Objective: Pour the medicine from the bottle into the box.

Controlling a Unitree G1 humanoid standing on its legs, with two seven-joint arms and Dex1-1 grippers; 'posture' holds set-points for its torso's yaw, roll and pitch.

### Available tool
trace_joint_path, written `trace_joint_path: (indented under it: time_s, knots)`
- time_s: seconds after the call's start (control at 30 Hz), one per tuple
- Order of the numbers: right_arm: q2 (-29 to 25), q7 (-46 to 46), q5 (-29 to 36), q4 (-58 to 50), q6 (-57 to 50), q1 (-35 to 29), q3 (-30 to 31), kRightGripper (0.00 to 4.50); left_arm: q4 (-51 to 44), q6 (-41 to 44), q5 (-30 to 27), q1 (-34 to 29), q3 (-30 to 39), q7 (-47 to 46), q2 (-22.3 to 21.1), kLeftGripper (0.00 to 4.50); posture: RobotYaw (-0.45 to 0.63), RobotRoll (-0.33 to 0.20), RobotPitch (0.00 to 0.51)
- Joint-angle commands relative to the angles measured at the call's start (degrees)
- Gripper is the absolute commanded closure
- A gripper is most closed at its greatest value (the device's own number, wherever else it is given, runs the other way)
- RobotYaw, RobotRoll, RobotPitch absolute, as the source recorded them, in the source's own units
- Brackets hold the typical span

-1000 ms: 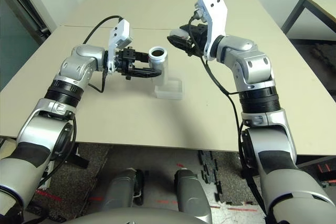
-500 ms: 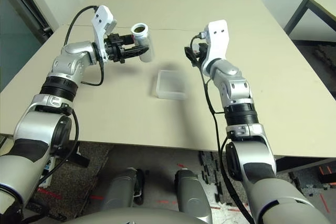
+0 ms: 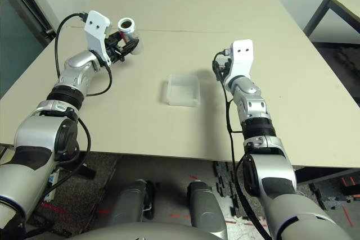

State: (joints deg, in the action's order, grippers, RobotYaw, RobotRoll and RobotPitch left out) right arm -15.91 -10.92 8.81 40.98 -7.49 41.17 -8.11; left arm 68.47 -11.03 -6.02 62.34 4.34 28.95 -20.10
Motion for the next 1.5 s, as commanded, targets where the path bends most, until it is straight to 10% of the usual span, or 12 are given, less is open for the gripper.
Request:
trace_joint_path:
  time_s: [0.03,0.57,0.77,0.93,1.3,1.5]
  knots:
    - [0.5,0.9,-0.7,2.9,2.8,-0.9,-0.7,1.92,2.3,-0.9,0.8,-1.4,1.3,-3.4,0.5,2.02,-0.01,0.0,0.09]
    - [2.0,1.9,-0.5,10.3,4.6,0.3,-0.6,1.92,3.4,0.5,1.4,-2.8,3.5,-5.5,0.7,2.02,0.01,0.0,0.081]
    - [2.1,1.6,-0.4,10.7,3.5,0.4,-0.6,0.0,3.3,1.2,1.5,-2.5,3.6,-5.1,0.9,2.02,0.0,0.0,0.083]
    - [1.7,1.2,-0.2,9.0,2.5,0.1,-0.6,0.0,3.4,2.2,1.7,-2.2,3.6,-5.1,0.8,2.02,0.0,0.0,0.084]
    - [-1.4,-4.0,5.0,-21.1,-16.1,-8.3,-0.9,0.0,4.9,4.8,8.3,0.6,-1.6,-3.7,-0.1,2.02,-0.04,0.0,0.076]
    - [-11.6,-13.0,7.3,-42.8,-30.4,-16.1,2.2,0.0,6.0,3.2,15.4,5.4,-8.1,-1.6,-0.2,2.02,-0.08,0.0,0.073]
